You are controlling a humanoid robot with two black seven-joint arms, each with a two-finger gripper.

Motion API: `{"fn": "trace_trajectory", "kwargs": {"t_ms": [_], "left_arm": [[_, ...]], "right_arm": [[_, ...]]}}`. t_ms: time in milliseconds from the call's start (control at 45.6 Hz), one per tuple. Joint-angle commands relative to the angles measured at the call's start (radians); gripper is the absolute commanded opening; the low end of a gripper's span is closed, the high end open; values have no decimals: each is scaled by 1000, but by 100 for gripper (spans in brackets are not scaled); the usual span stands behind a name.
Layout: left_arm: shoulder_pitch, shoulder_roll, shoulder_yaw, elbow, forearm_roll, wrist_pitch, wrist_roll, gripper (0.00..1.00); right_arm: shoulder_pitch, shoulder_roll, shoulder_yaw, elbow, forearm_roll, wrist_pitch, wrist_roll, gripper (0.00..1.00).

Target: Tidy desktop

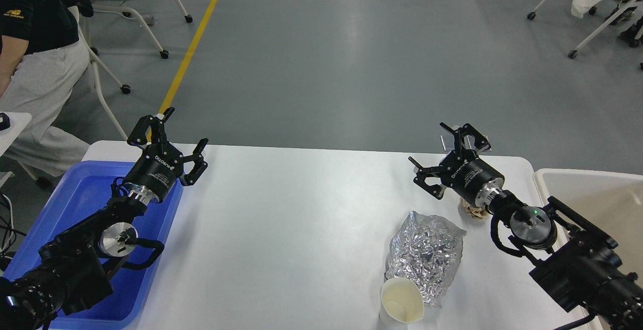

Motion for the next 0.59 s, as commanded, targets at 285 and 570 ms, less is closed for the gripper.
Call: {"fn": "trace_trajectory", "kwargs": {"t_ms": [285, 570], "left_arm": [[0, 1, 0, 0, 0, 0, -2, 100], [0, 1, 0, 0, 0, 0, -2, 100]], "right_arm": [[1, 0, 0, 0, 1, 0, 0, 100], [2, 0, -3, 2, -1, 0, 0, 100]]}}
